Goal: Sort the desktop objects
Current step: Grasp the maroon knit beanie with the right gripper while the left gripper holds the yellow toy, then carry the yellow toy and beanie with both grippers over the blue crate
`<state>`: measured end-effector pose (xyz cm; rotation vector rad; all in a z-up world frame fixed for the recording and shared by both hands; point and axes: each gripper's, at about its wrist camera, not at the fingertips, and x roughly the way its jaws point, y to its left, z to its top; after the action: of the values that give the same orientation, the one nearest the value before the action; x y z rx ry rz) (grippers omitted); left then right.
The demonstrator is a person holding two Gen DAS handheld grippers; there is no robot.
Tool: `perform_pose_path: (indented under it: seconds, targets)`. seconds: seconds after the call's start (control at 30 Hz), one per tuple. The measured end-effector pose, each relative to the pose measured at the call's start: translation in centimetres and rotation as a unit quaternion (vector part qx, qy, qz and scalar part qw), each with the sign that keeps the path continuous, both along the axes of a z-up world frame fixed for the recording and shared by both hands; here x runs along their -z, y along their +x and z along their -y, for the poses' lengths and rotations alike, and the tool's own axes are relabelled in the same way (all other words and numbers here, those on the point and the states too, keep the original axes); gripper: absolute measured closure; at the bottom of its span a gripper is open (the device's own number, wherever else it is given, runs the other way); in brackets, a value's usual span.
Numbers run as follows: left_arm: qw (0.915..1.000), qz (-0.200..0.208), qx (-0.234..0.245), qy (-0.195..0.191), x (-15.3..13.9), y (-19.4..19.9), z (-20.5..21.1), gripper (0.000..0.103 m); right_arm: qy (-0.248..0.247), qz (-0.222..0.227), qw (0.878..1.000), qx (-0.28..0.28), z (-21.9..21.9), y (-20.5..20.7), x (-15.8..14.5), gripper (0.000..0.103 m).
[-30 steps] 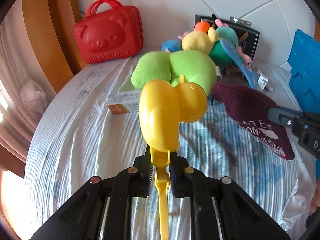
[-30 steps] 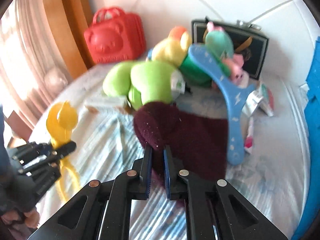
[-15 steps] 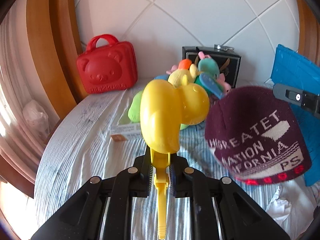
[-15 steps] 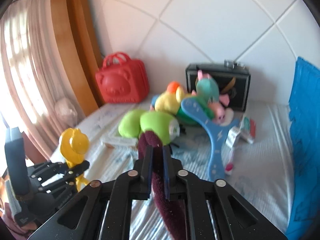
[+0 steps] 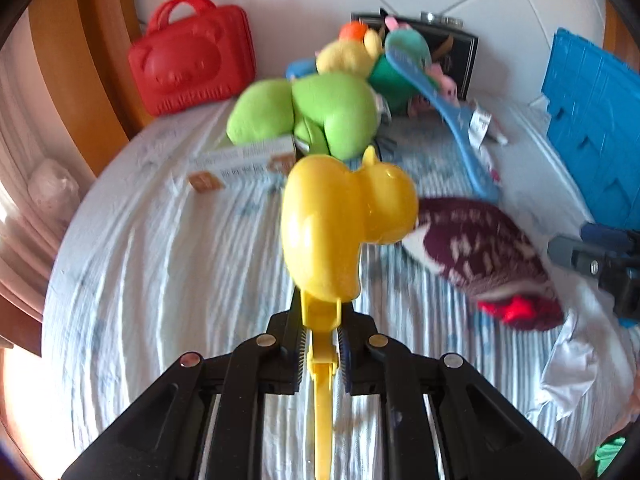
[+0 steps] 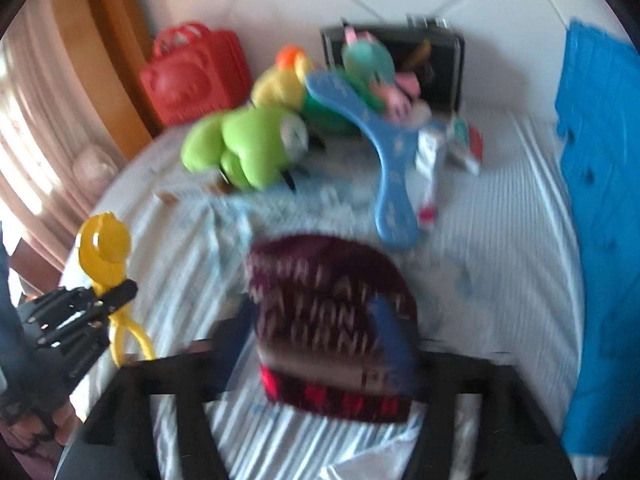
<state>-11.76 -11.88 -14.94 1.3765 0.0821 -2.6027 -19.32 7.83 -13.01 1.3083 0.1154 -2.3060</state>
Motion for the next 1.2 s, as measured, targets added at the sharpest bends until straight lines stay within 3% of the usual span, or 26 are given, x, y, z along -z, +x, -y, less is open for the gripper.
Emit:
perform_pose_path:
  seconds: [0.13,0.2,0.4,0.6,0.67,0.73,1.0,1.2]
  targets:
    - [0.9993,0.037,-0.001,-0.002,2.8,-0.5,-0.6,0.089,0.003,0.043,0.999,0.007,-0.3,0.3,3.8,0.010]
    - [0.9988,0.049,-0.002,-0.004,4.0,-1.1,-0.7,0.089,0.016,0.046,0.999,0.006,0.3,0.4,5.0,0.000]
    - [0.9961,0.086,-0.009,0.013,6.9,-2.7,-0.2,0.089,0.052,0.050,0.997,-0.006,2.6,0.4,8.3,0.000]
    - [0.9958,0.090,-0.004,0.016,6.8,-2.5,0.1,0.089,0.076,0.038,0.996,0.028,2.3,-0.4,10.2,0.002]
    - [0.9962,0.085,-0.005,0.020,6.2,-2.4,0.3,0.089,0.071,0.019,0.997,0.036,2.0,-0.1,9.4,0.058]
    - [0.9973,0.070,-0.005,0.021,5.0,-2.2,0.2,0.089,0.062,0.007,0.998,0.027,2.2,0.1,8.3,0.070]
    - [0.9991,-0.042,-0.002,-0.005,-3.4,-1.4,-1.0,0.089,0.007,-0.080,0.997,0.000,2.3,1.2,0.8,0.079]
    - [0.9922,-0.124,0.015,-0.008,-10.1,-0.8,-3.0,0.089,-0.037,-0.184,0.982,0.005,0.9,3.0,-7.7,0.079]
